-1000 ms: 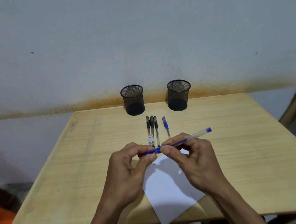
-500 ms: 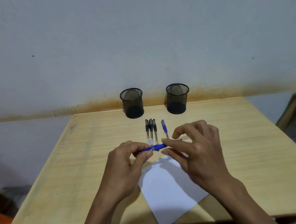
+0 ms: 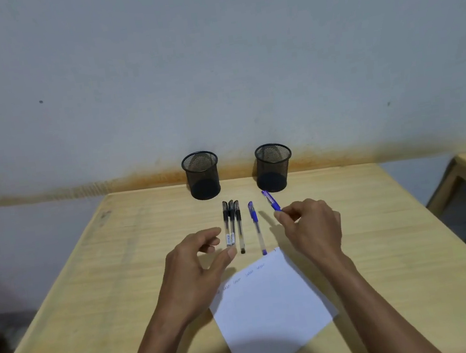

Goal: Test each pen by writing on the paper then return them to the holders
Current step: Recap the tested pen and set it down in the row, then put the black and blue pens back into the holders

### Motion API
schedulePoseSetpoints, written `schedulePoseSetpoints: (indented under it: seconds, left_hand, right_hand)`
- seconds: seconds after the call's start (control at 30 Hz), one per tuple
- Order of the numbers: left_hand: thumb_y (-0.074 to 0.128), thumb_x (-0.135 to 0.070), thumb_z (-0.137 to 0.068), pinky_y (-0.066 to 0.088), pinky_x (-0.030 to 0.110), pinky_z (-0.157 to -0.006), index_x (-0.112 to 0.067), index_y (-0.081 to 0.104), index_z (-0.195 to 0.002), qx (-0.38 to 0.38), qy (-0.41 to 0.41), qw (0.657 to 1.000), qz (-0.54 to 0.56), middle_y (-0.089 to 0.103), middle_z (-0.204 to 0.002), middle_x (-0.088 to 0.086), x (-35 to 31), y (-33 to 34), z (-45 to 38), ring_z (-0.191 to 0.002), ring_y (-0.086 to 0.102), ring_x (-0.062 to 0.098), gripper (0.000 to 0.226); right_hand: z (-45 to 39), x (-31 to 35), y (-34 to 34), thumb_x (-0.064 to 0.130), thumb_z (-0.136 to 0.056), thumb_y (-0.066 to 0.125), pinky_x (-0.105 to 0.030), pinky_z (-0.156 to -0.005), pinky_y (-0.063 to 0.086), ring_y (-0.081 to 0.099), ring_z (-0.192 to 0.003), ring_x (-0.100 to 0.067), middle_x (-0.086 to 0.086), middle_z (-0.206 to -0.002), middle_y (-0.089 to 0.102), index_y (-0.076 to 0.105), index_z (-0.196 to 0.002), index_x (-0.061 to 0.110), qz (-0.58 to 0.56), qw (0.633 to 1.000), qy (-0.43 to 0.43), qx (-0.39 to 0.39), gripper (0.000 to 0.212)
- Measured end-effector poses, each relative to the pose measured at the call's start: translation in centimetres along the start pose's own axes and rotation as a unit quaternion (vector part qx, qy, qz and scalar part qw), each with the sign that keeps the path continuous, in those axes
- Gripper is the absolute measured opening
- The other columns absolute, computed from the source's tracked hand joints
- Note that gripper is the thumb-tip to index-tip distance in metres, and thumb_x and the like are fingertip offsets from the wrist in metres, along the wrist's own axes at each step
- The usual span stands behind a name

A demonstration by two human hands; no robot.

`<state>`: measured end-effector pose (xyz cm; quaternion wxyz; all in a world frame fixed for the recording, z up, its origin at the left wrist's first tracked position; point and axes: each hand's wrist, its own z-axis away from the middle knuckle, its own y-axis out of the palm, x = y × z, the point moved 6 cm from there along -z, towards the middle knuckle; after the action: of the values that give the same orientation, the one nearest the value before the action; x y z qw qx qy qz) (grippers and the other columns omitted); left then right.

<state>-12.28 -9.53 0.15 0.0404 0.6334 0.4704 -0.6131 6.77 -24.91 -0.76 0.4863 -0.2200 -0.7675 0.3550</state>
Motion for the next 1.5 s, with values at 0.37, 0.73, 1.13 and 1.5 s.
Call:
schedulePoseSetpoints:
  seconds: [0.37, 0.73, 1.13, 1.5]
  left_hand:
    - [0.078, -0.033, -0.081, 0.038, -0.002, -0.068, -0.020, 0.068, -0.121, -0.005, -0.038, 0.999, -0.019, 0.066, -0.097, -0.015, 2.6, 1.3, -1.2, -0.094, 0.056, -0.014, 0.043]
    - [0.059, -0.060, -0.082, 0.052, 0.043, -0.086, -0.016, 0.064, -0.108, 0.009, -0.109, 0.965, -0.240, 0.067, -0.108, 0.002, 2.1, 4.9, -7.5, -0.100, 0.061, 0.024, 0.051]
    - [0.060, -0.024, -0.085, 0.044, 0.035, -0.070, -0.013, 0.054, -0.113, 0.117, -0.133, 0.908, -0.380, 0.061, -0.100, 0.005, 2.2, 9.0, -12.0, -0.090, 0.059, 0.028, 0.031]
    - [0.057, -0.040, -0.097, 0.050, 0.026, -0.058, -0.008, 0.065, -0.080, -0.195, -0.032, 0.972, 0.126, 0.066, -0.069, 0.008, -0.8, 2.8, -14.1, -0.069, 0.064, 0.029, 0.037]
  right_hand:
    - [-2.7, -1.0, 6.1, 0.046, -0.090, 0.062, -0.036, -0.080, 0.034, 0.063, -0.082, -0.021, 0.003, -0.078, 0.071, 0.074, -0.084, 0.023, 0.053, 0.991, 0.120, 0.032, 0.027]
    - [-2.4, 0.8, 5.1, 0.068, -0.075, 0.057, -0.038, -0.079, 0.043, 0.060, -0.088, -0.027, 0.001, -0.082, 0.064, 0.057, -0.082, 0.017, 0.127, 0.982, 0.057, 0.129, 0.051]
    - [-5.3, 3.4, 6.7, 0.023, -0.091, 0.063, -0.036, -0.067, 0.044, 0.062, -0.092, -0.032, -0.011, -0.107, 0.062, 0.056, -0.113, 0.009, 0.243, 0.935, -0.073, 0.246, 0.027]
    - [-7.8, 4.6, -0.1, 0.043, -0.101, 0.051, -0.037, -0.057, 0.035, 0.058, -0.072, -0.038, -0.011, -0.069, 0.062, 0.061, -0.072, 0.012, -0.079, 0.995, -0.062, -0.015, 0.044]
